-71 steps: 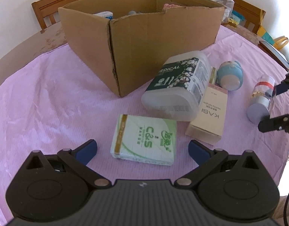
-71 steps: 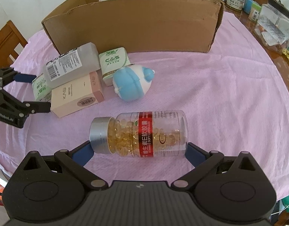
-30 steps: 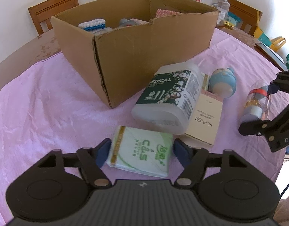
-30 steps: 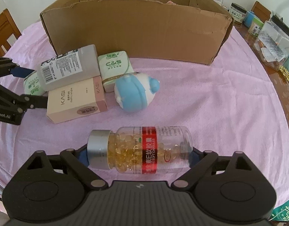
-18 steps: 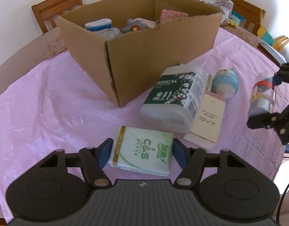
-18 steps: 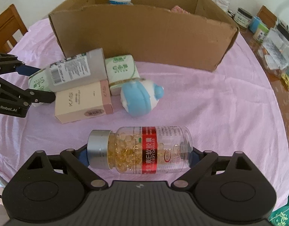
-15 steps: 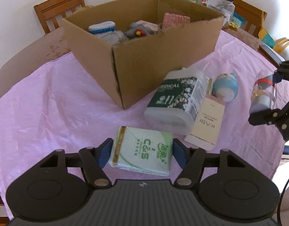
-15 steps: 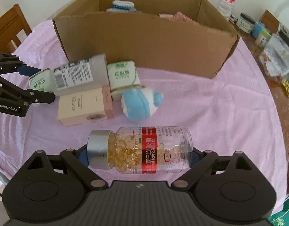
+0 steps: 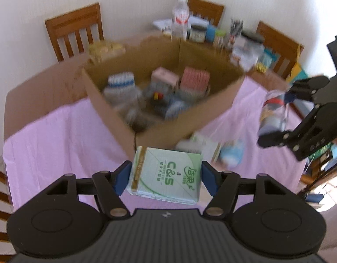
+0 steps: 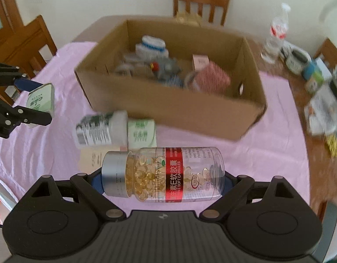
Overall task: Organize objects
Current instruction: 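Carry tissue pack and capsule bottle over the box and open both tools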
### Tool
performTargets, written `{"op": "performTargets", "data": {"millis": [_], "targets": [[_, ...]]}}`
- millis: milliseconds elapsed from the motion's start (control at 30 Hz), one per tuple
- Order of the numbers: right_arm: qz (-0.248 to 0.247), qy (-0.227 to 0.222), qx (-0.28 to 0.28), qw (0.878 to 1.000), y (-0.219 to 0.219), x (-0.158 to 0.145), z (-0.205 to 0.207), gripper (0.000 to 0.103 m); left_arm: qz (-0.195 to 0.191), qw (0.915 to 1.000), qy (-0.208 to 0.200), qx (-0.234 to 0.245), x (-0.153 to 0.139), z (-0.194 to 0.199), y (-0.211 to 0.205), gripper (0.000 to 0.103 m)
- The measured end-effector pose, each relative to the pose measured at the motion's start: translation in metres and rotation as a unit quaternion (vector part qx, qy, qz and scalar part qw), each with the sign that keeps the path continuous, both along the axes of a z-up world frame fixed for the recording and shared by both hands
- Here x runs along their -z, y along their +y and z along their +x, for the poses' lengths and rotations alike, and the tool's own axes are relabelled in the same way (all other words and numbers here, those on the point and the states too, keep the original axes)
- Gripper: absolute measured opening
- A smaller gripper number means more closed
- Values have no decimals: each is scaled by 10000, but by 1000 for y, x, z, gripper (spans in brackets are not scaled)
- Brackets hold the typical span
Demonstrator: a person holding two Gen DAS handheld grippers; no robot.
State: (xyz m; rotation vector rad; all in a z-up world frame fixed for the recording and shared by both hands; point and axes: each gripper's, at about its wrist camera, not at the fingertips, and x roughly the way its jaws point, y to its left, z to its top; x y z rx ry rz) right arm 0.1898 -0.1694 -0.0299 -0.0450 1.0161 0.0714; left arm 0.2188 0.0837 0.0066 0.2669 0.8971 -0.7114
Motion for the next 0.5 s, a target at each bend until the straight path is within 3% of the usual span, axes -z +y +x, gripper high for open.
{"op": "performTargets", "data": {"millis": [267,500], "targets": [[-27,-459,-398,9981,-10,-38,29,96,-255,9987,-399,-163,-36,37,-34,67],[-93,-681,-478,9965,-28,-46,56,96,-272,9977,-475,-394,-41,86,-70,67]]}}
